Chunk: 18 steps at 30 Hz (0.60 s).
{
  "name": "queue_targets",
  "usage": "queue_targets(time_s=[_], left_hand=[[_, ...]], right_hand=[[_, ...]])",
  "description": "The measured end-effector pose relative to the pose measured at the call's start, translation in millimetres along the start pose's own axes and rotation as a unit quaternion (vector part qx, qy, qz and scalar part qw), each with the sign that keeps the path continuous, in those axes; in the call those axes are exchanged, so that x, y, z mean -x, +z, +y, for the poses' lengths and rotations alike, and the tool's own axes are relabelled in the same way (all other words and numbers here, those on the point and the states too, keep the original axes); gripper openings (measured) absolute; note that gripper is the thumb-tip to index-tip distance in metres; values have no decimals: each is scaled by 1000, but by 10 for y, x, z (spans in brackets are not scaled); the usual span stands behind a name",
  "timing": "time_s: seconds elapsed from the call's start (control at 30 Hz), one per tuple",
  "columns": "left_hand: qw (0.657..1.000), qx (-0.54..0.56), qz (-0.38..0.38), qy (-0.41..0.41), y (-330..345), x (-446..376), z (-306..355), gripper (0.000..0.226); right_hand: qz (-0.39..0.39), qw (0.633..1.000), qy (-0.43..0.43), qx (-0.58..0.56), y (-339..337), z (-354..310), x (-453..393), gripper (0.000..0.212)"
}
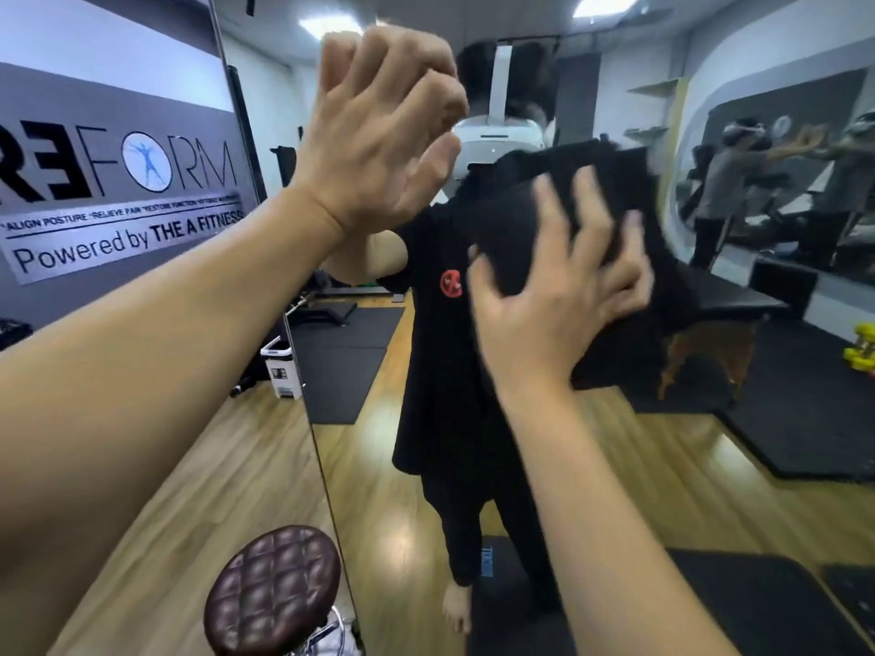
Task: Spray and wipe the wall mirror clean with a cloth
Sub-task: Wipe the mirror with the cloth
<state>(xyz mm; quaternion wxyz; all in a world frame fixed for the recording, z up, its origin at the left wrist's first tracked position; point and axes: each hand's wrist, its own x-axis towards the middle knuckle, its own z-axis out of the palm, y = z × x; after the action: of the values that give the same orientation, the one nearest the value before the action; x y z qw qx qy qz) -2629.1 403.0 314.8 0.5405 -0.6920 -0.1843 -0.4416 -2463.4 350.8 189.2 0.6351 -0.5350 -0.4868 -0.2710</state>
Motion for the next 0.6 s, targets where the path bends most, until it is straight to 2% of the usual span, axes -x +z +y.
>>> queue_targets(time_s=[0.1, 0.2, 0.3, 0.37, 0.43, 0.6], left_hand=[[999, 13, 24, -19, 17, 16, -20, 22], [1000, 2, 24, -6, 20, 5, -30, 21], [1000, -1, 27, -4, 13, -22, -23, 18], [1000, -4, 15, -9, 6, -14, -24, 19], [1000, -10, 2, -9, 1, -10, -8, 20], [1000, -15, -10, -6, -3, -14, -2, 22]], right_hand=[[-59, 989, -135, 29, 210, -201, 662, 73], [-111, 955, -273, 38, 357, -285, 1316, 70], [-131, 908, -397, 29, 429, -204, 1693, 47], [-146, 881, -450, 20, 426, -109, 1718, 42], [-160, 879, -450, 10, 390, -77, 1550, 47], [-80, 954, -289, 8, 272, -248, 539, 58]])
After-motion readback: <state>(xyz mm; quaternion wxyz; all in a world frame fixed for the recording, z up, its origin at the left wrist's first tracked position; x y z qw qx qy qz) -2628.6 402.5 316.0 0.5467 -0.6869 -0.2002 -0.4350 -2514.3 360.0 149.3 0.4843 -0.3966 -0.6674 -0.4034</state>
